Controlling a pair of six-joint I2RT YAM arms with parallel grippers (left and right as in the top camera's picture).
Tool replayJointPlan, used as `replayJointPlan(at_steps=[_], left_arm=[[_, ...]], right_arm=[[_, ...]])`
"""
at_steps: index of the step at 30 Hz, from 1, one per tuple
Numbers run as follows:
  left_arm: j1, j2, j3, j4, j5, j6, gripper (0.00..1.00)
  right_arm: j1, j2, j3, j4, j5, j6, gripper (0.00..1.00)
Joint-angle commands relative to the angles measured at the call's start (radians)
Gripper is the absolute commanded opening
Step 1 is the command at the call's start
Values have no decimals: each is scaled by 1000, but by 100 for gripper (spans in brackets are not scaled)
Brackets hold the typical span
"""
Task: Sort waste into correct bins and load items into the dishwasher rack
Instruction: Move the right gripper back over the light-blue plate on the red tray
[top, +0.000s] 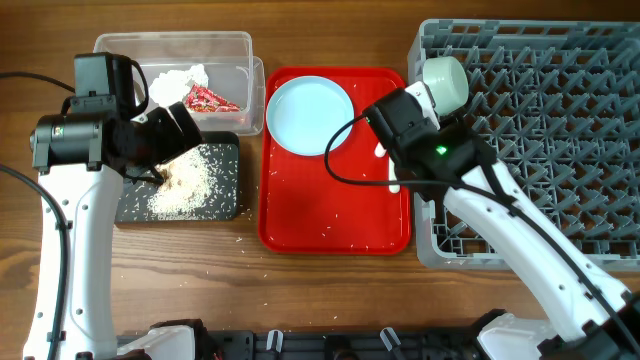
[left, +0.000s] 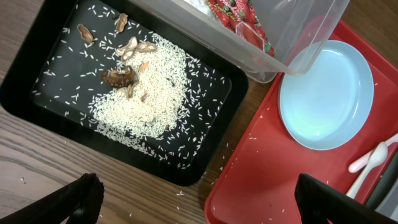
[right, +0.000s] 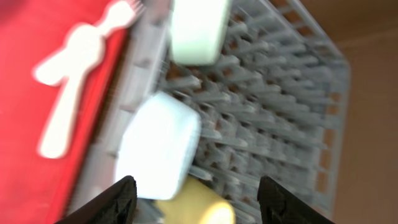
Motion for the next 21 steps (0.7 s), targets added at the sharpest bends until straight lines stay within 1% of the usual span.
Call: replayJointPlan(at_steps=[1, 6, 8, 10, 12, 14, 21], left_arm=[[5, -3, 5, 3, 8, 8, 100], [5, -3, 5, 3, 8, 8, 100], [5, -3, 5, 3, 8, 8, 100], [5, -3, 5, 3, 8, 8, 100], [5, -3, 5, 3, 8, 8, 100], [5, -3, 5, 3, 8, 8, 100], [5, -3, 5, 3, 8, 8, 100]], right_arm=[[2, -25, 6, 38, -274, 11, 69], [2, -24, 6, 97, -508, 12, 71], [2, -24, 6, 130, -615, 12, 76], [2, -24, 6, 161, -737, 11, 76], [2, -23, 5, 195, -792, 13, 73], [2, -18, 5, 205, -791, 13, 71], [2, 32, 4, 197, -685, 208, 62]])
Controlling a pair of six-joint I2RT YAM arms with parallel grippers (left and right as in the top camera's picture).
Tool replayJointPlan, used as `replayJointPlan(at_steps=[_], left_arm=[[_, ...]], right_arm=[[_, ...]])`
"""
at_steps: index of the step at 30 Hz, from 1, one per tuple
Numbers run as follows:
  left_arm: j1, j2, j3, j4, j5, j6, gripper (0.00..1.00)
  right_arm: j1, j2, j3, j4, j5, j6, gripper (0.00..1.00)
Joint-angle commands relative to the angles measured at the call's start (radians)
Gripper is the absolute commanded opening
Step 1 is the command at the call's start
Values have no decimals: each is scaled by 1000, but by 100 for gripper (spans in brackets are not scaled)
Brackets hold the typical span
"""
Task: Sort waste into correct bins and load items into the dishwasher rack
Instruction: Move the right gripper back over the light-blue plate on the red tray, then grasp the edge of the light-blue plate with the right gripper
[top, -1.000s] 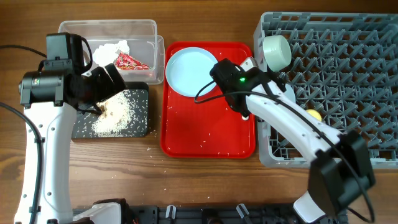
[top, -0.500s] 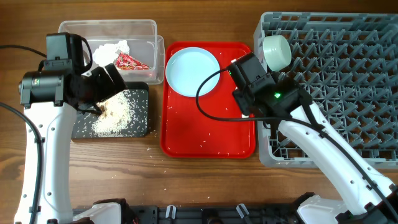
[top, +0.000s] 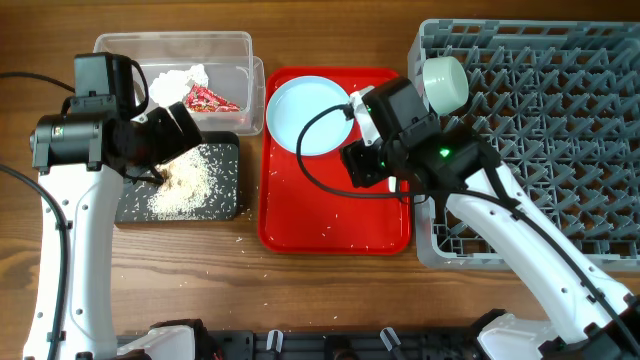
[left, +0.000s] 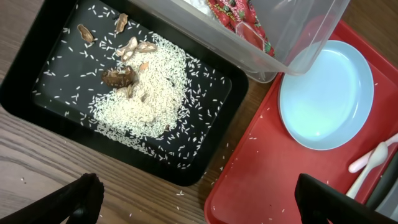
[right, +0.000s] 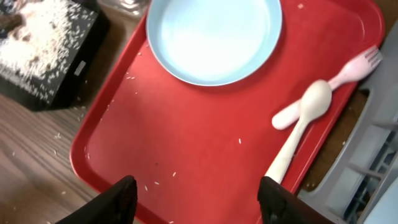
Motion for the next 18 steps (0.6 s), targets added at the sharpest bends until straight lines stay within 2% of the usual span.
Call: replayJointPlan(at_steps=[1, 8, 11, 15, 18], left_arm=[[5, -3, 5, 3, 8, 8, 100], [5, -3, 5, 3, 8, 9, 100], [5, -3, 5, 3, 8, 8, 100], [5, -3, 5, 3, 8, 8, 100], [5, -3, 5, 3, 8, 8, 100]], right_arm=[[2, 38, 4, -1, 35, 127, 61], [2, 103, 4, 8, 141, 253, 59], [2, 153, 4, 64, 143, 255, 59], [2, 278, 4, 188, 95, 343, 58], [-2, 385, 4, 275, 82, 443, 49]])
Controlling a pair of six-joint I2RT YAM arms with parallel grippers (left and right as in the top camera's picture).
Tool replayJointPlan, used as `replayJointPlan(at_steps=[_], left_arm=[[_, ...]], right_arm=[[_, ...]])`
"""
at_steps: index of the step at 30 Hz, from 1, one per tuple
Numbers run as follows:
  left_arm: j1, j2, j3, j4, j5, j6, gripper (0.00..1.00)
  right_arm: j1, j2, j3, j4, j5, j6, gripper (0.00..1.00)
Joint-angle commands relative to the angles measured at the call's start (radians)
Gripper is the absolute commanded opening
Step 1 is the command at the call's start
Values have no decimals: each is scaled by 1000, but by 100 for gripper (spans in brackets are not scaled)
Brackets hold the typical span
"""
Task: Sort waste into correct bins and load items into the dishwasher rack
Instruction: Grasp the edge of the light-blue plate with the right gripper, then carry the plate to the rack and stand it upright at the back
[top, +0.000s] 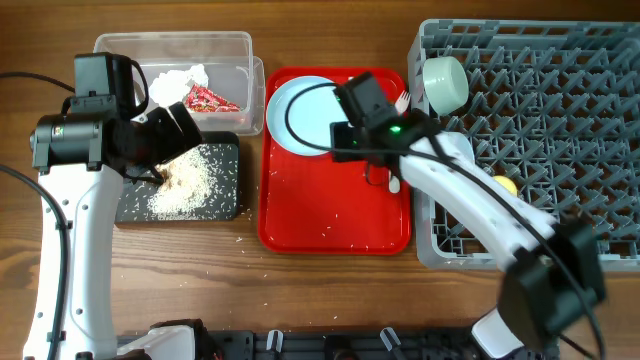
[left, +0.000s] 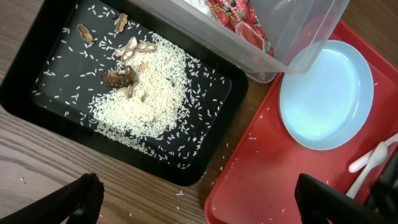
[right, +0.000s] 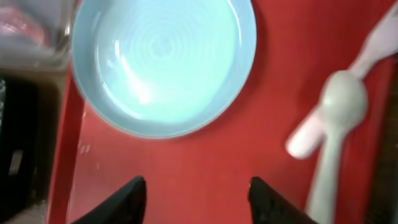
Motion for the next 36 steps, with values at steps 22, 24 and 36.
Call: replayJointPlan(at_steps=[22, 24, 36], left_arm=[[5, -3, 5, 3, 8, 8, 100], [5, -3, 5, 3, 8, 8, 100], [5, -3, 5, 3, 8, 9, 100]], right_arm=[[-45, 306, 4, 178, -121, 216, 14], [-45, 306, 4, 178, -121, 216, 14], [-45, 306, 4, 174, -120, 216, 14]])
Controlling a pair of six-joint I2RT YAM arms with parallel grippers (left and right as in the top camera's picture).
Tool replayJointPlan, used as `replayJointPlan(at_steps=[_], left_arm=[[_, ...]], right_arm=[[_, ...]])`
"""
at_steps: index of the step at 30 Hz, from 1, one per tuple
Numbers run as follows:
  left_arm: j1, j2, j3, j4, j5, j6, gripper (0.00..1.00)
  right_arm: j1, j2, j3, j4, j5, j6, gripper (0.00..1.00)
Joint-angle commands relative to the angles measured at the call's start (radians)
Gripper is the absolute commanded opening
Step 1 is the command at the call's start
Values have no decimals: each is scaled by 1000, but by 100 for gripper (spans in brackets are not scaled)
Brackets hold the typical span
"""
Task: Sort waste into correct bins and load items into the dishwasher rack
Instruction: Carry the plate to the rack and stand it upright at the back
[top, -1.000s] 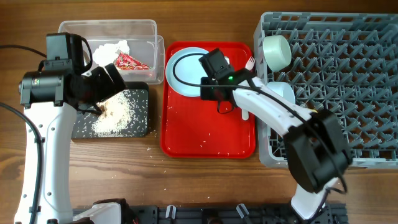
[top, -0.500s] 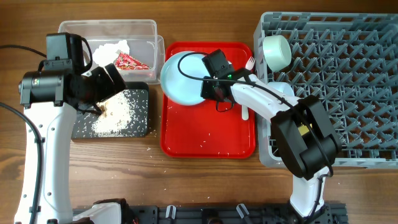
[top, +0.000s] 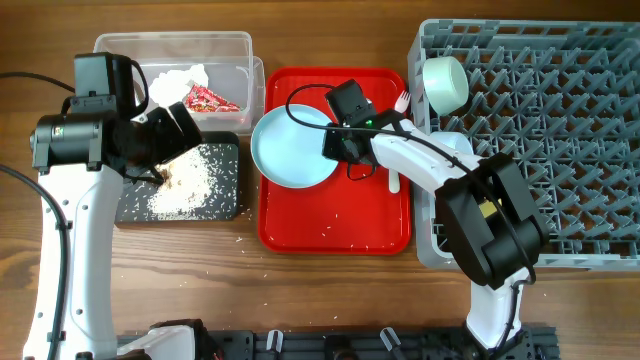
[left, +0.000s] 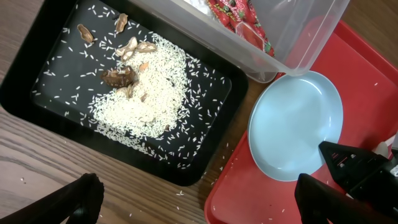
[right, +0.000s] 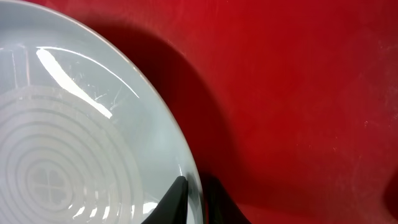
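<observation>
A light blue plate (top: 292, 148) sits partly over the left rim of the red tray (top: 335, 225). My right gripper (top: 337, 146) is shut on the plate's right edge. In the right wrist view the fingertips (right: 184, 190) pinch the plate (right: 74, 143), which casts a shadow on the tray (right: 298, 93). The left wrist view shows that plate (left: 295, 134) too. My left gripper (left: 199, 199) hangs open above the black tray (top: 225, 150) of rice (left: 143, 93). A pink fork (top: 402, 99) and a white spoon (top: 394, 183) lie at the tray's right side.
A clear bin (top: 235, 45) at the back left holds a red wrapper (top: 208, 99) and white tissue. The grey dishwasher rack (top: 560, 130) on the right carries a white cup (top: 445, 84). Rice grains lie scattered on the red tray and the wood.
My right gripper, then open above the plate, is now shut on the plate's right edge. The plate has shifted left and forward, over the tray's left rim. The left arm is unchanged.
My right gripper was open at the rack's left edge beside the white cup. Then it was over the red tray, then low above the plate at the tray's back. Now it grips the plate's rim and the plate has moved left. The left arm stayed still.
</observation>
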Motion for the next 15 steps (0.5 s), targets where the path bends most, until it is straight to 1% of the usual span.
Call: replayJointPlan(at_steps=[1, 2, 8, 10, 15], left_arm=[[5, -3, 5, 3, 8, 8, 100], [5, -3, 5, 3, 8, 8, 100], [5, -3, 5, 3, 8, 8, 100], [5, -3, 5, 3, 8, 8, 100], [5, -3, 5, 3, 8, 8, 100]], right_arm=[[2, 32, 4, -13, -14, 3, 8], [2, 32, 4, -17, -14, 4, 4], [-1, 15, 6, -43, -23, 1, 4], [-16, -25, 6, -66, -22, -3, 4], [-67, -215, 6, -136, -18, -91, 4]])
